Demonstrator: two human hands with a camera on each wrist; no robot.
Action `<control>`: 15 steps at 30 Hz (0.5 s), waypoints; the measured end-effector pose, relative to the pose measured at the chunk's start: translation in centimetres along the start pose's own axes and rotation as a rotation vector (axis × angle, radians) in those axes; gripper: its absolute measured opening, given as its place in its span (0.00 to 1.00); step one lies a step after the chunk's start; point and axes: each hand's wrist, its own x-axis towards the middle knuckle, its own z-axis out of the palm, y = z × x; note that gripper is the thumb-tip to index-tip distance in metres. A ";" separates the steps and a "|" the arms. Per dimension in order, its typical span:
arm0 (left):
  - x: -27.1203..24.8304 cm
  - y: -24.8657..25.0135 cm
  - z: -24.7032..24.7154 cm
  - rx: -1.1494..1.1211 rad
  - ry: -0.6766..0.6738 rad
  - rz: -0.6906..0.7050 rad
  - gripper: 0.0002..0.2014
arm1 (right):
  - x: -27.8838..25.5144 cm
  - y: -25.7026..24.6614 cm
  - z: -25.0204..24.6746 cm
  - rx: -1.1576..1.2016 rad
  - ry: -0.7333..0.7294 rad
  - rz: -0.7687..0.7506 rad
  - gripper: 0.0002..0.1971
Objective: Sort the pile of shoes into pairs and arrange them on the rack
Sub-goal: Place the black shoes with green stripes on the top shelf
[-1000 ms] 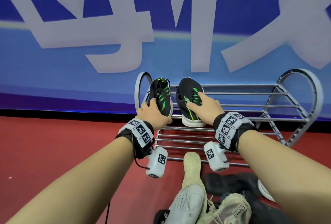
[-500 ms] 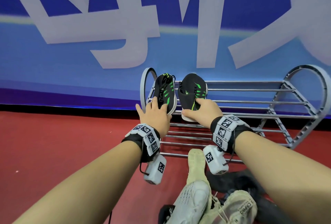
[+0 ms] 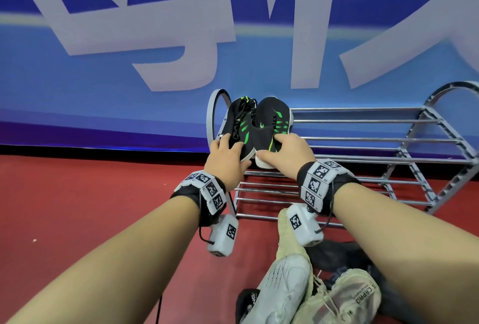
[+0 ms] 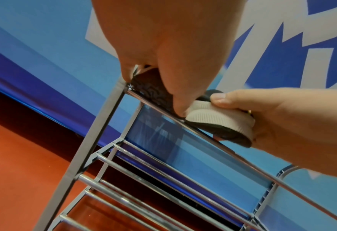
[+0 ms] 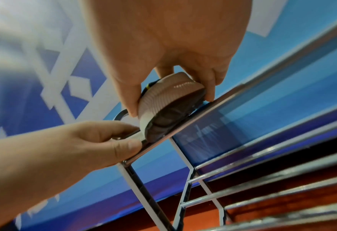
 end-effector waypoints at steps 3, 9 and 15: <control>0.2 -0.3 -0.4 -0.048 -0.010 -0.012 0.30 | 0.0 0.5 0.0 0.035 -0.074 0.026 0.27; 0.5 -1.0 -0.3 -0.163 -0.022 -0.005 0.30 | 0.2 0.9 0.0 0.000 -0.184 0.021 0.42; 0.9 -0.5 0.2 -0.192 -0.044 -0.059 0.30 | -0.2 1.1 0.0 0.023 -0.175 0.029 0.41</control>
